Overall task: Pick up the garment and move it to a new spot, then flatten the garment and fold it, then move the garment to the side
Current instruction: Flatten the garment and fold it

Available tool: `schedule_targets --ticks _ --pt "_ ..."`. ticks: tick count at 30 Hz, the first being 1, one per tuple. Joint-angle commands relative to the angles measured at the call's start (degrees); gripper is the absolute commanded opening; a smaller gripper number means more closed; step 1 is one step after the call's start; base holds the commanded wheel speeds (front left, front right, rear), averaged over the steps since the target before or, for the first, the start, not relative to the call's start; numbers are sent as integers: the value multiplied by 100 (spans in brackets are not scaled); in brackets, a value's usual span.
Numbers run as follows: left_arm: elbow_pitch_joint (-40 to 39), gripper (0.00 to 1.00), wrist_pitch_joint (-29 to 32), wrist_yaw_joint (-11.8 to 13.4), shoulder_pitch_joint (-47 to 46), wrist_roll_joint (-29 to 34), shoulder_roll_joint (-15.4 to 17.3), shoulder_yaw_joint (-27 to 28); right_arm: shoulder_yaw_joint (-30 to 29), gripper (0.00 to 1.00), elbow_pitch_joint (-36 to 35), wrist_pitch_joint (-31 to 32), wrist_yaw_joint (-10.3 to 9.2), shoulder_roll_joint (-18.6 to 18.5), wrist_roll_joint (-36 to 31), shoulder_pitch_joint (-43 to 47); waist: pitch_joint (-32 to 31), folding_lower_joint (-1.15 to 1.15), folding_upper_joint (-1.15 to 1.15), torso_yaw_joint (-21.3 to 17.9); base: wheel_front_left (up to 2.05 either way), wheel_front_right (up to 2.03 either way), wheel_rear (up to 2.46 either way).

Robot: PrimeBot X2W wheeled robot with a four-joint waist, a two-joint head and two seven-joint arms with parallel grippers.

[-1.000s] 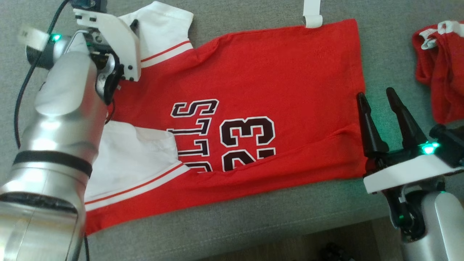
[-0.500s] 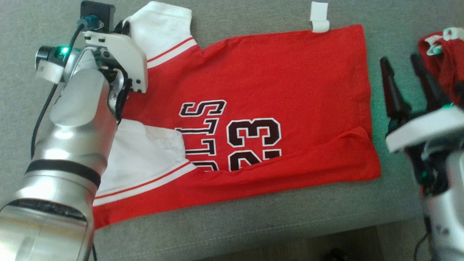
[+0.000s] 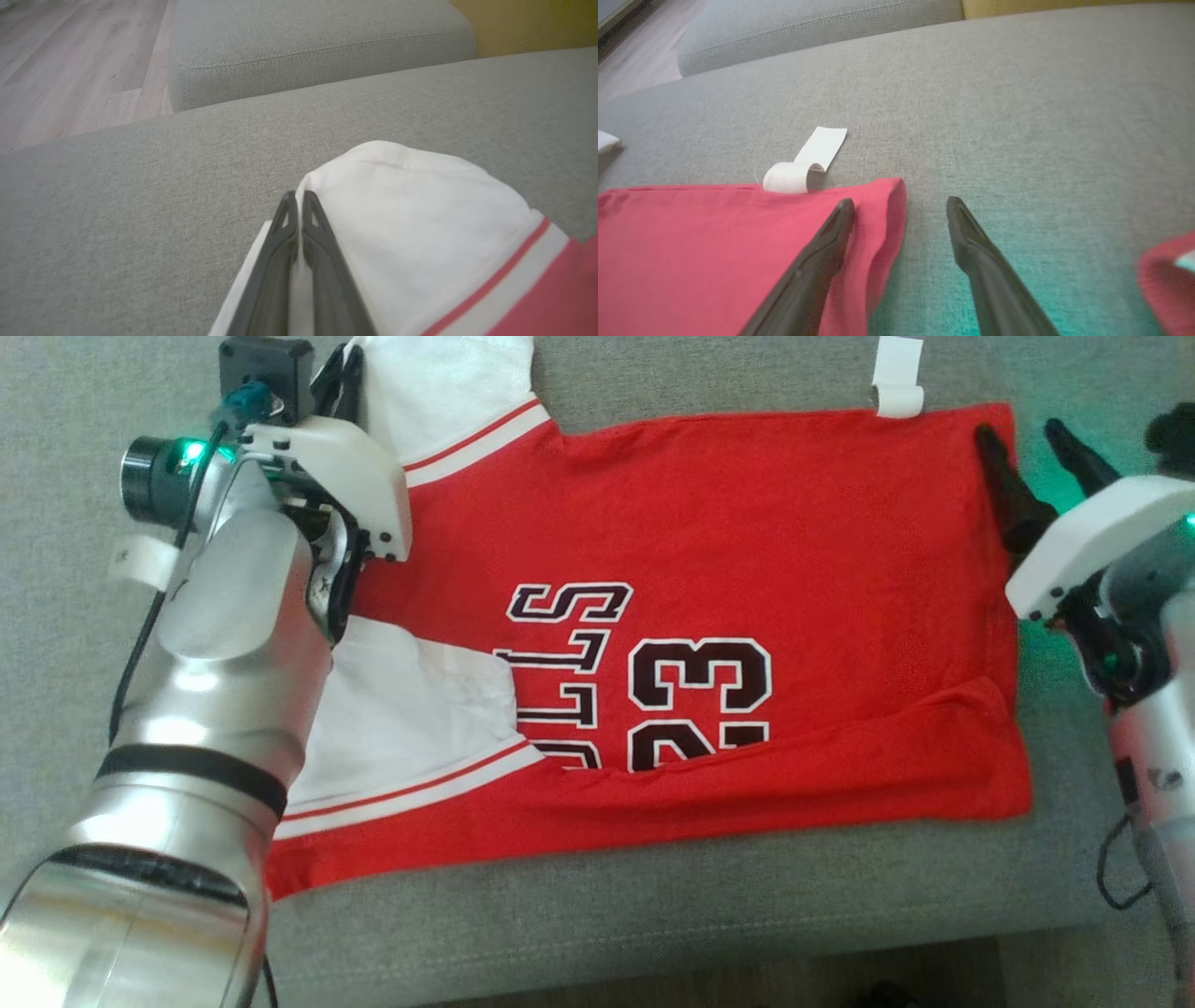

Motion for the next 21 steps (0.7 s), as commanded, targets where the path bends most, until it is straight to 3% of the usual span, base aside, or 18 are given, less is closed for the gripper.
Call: schedule_targets --ticks 1,3,4,5,6,8,9,14,21 --pt "-144 0 -118 -26 -249 -78 128 107 171 100 3 28 19 -104 97 -215 22 -1 0 8 0 0 0" --pt "-144 0 -177 -24 -262 -108 132 125 314 100 235 125 19 -120 163 -370 34 -1 0 11 0 0 0" --pt "-146 0 -205 -28 -263 -120 130 128 393 84 349 195 19 -133 199 -435 32 -1 0 22 0 0 0" --pt "-146 0 -205 -28 -263 -120 130 128 393 84 349 195 19 -133 199 -435 32 -1 0 22 0 0 0" --pt "-135 0 -244 -40 -261 -141 130 129 523 42 541 276 19 -168 258 -557 23 -1 0 36 0 0 0" --pt "-131 0 -260 -47 -259 -154 129 132 584 41 636 322 19 -178 290 -613 18 -1 0 41 0 0 0" --pt "-124 0 -272 -50 -259 -164 128 132 655 0 705 359 19 -188 331 -671 16 -1 0 44 0 0 0" --pt "-119 0 -331 -46 -235 -229 122 155 921 0 935 382 19 -293 458 -919 -37 -1 0 63 0 0 0" --pt "-816 0 -413 137 130 -313 276 387 1102 0 559 -386 19 -451 707 -770 -297 -1 0 85 0 0 0"
